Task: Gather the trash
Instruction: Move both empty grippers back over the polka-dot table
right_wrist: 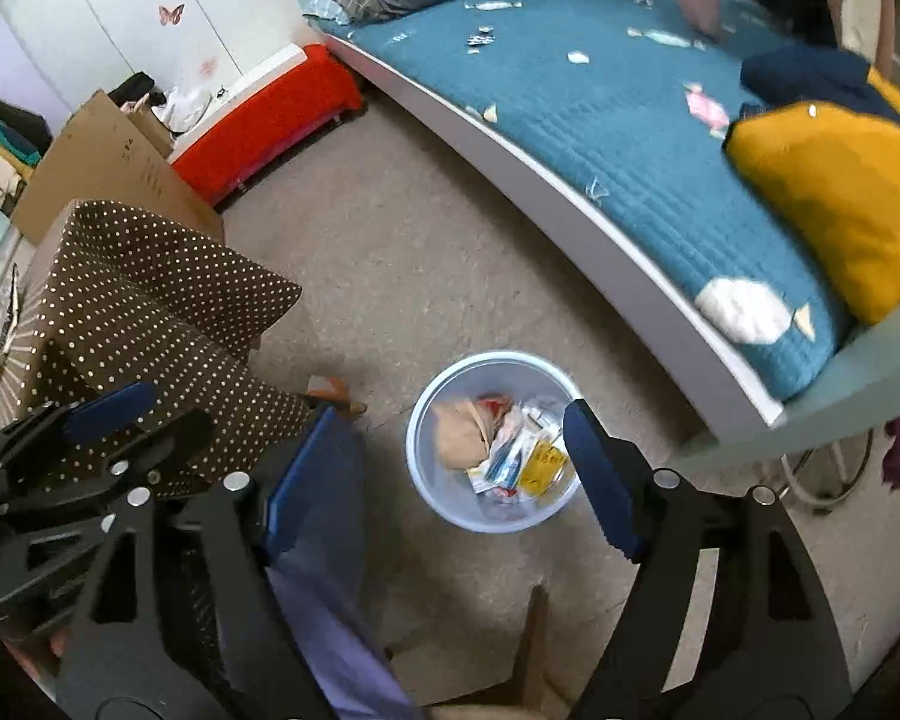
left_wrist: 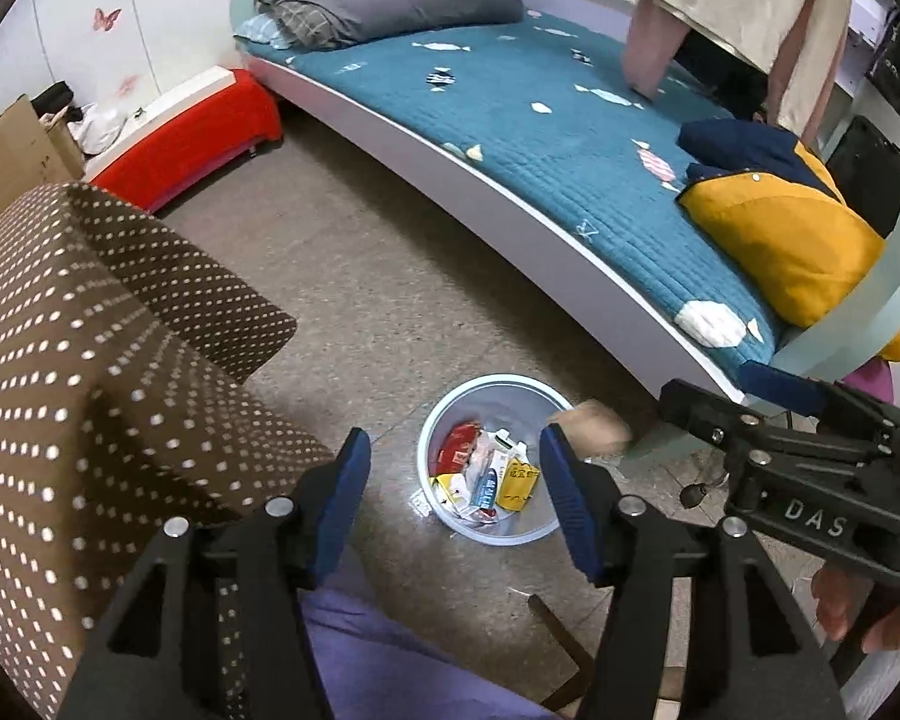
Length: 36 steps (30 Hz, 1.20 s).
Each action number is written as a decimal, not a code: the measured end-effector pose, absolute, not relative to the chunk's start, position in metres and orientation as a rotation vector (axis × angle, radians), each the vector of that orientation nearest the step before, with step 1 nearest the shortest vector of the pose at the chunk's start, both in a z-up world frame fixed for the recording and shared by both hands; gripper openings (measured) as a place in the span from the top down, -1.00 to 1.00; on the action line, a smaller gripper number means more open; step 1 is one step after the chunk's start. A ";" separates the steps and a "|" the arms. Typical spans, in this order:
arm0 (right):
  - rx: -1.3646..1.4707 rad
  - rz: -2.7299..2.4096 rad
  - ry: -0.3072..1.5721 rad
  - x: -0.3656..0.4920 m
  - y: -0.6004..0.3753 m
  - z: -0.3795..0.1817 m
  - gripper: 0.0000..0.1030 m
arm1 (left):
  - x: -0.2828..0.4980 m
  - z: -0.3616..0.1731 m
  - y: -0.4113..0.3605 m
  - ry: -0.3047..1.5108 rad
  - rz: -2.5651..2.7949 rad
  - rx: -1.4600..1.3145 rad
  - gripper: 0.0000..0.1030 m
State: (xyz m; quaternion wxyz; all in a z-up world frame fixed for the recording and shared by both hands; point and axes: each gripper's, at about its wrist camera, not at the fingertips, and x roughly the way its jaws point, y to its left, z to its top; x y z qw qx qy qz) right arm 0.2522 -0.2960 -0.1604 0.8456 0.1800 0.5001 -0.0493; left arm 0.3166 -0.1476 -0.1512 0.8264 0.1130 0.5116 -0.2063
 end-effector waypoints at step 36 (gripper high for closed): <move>0.323 0.020 0.935 0.228 -0.243 -0.095 -0.48 | 0.281 -0.065 -0.092 0.906 -0.413 0.169 -0.26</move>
